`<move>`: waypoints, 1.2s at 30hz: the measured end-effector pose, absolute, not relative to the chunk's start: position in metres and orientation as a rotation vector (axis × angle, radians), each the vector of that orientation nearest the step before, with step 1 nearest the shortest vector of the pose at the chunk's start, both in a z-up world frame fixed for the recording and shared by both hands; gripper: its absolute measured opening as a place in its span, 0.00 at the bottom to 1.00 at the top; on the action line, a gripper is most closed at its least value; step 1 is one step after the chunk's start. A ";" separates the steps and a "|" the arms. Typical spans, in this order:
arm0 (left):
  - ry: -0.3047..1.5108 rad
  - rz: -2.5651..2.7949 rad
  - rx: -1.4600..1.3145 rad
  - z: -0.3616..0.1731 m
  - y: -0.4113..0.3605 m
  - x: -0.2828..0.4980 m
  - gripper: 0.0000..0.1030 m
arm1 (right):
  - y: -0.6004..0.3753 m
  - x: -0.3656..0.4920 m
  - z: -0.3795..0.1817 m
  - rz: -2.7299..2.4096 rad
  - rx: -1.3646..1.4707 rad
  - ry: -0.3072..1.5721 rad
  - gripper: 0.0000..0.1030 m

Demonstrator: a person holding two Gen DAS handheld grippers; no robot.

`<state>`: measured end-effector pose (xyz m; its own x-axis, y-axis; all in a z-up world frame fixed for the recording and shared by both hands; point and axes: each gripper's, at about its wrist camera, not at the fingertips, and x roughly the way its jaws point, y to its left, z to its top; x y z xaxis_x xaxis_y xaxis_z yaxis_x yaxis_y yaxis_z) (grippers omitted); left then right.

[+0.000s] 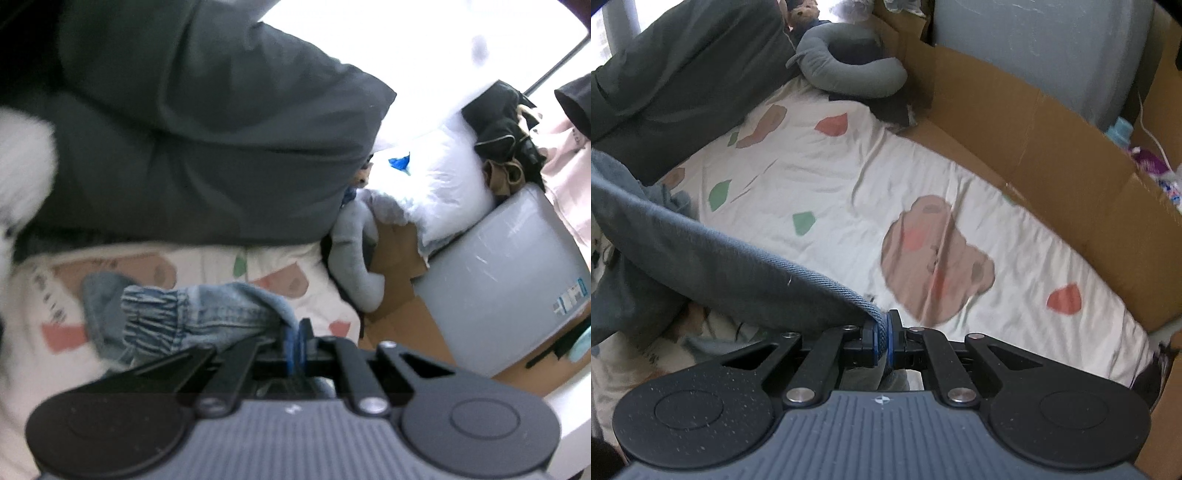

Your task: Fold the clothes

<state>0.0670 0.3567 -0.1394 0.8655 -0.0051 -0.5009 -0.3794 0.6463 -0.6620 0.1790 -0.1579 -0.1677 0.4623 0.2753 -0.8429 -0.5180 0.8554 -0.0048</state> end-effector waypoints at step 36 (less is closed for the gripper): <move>0.720 0.432 -0.686 -0.257 0.447 0.312 0.03 | -0.014 0.432 -0.283 0.535 -0.503 1.069 0.03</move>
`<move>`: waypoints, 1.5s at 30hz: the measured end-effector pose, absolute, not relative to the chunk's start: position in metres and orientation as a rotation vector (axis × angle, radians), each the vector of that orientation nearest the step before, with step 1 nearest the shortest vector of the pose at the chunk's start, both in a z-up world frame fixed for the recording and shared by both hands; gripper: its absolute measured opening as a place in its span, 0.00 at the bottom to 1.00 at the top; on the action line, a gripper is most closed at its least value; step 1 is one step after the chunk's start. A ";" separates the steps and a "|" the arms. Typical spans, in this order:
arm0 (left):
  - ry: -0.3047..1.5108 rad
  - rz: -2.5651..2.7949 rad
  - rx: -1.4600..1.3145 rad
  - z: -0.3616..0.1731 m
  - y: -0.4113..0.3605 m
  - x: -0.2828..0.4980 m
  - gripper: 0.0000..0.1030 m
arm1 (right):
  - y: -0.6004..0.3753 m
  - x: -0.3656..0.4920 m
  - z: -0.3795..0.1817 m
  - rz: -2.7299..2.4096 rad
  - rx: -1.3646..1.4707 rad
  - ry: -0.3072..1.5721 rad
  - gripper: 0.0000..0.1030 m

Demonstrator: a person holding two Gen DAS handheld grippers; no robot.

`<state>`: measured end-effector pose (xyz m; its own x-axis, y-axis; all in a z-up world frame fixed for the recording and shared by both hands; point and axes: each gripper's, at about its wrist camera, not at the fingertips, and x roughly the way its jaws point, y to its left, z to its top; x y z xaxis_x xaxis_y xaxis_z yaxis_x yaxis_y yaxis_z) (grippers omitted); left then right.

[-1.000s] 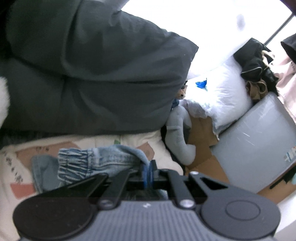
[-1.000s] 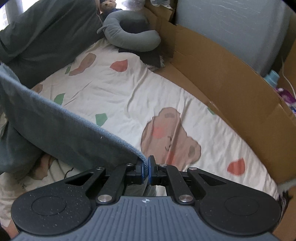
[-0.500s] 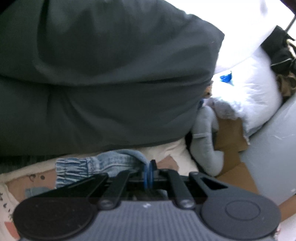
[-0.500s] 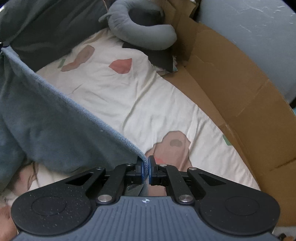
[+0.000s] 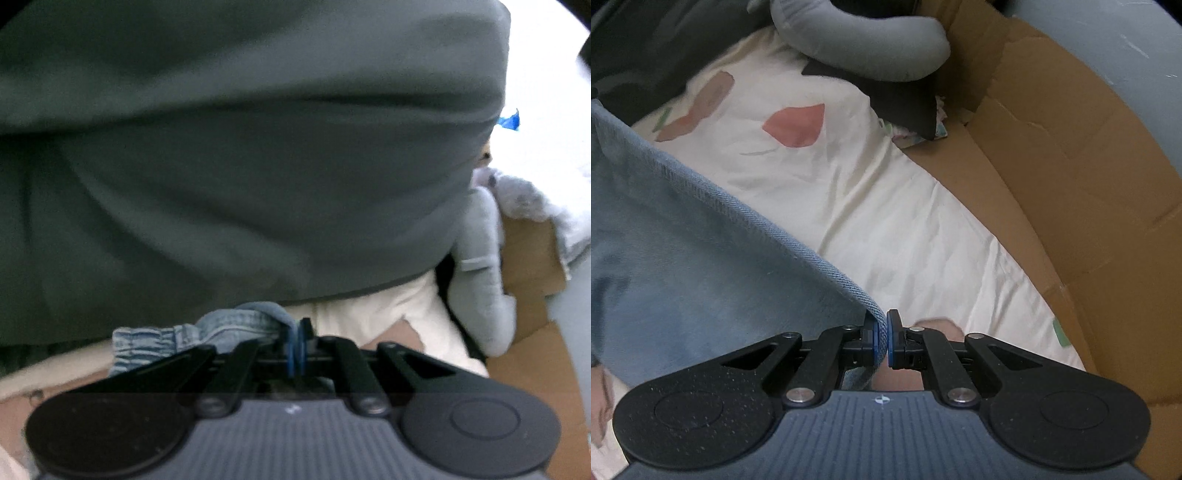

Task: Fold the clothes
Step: 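Lay the pants flat on the sheet and open both grippers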

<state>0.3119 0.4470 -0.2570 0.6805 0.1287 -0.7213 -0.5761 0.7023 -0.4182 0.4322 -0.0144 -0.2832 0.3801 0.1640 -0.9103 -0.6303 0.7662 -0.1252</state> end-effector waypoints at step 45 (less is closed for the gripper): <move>0.942 0.122 -0.366 -0.244 0.298 0.190 0.67 | -0.100 0.220 -0.269 0.595 -0.120 0.970 0.69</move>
<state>0.1897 0.2975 -0.2438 0.5863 -0.0557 -0.8081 -0.2602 0.9318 -0.2531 0.2195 -0.0998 -0.2691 0.4206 0.4211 -0.8036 -0.5253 0.8352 0.1628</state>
